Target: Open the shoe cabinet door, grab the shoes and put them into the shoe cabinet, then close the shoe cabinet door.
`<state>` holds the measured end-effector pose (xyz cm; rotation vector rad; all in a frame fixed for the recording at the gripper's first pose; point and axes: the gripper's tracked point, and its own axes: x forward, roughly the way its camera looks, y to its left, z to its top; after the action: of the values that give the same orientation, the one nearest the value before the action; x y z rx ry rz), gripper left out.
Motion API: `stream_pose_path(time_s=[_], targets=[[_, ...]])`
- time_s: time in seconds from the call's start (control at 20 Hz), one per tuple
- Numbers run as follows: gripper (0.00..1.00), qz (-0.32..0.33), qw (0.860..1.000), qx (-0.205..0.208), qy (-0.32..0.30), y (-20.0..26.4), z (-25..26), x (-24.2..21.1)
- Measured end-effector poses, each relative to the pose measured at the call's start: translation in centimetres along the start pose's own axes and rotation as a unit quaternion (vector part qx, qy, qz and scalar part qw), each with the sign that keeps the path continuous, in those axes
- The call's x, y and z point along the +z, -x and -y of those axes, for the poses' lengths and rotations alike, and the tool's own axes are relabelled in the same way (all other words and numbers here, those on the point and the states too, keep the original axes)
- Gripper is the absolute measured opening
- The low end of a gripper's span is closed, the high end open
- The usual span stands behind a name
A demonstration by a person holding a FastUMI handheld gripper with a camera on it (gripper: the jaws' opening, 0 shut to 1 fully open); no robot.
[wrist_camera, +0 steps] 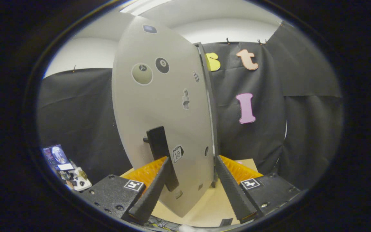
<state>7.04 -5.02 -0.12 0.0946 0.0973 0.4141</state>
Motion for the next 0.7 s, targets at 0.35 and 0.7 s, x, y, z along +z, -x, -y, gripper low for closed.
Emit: stream_pose_path(time_s=[0.35,0.7], targets=[[0.95,0.007,0.999,-0.023,0.034,-3.6,-5.8,-0.4],[0.96,0.005,0.999,-0.021,0.026,-8.4,-10.2,-0.9]])
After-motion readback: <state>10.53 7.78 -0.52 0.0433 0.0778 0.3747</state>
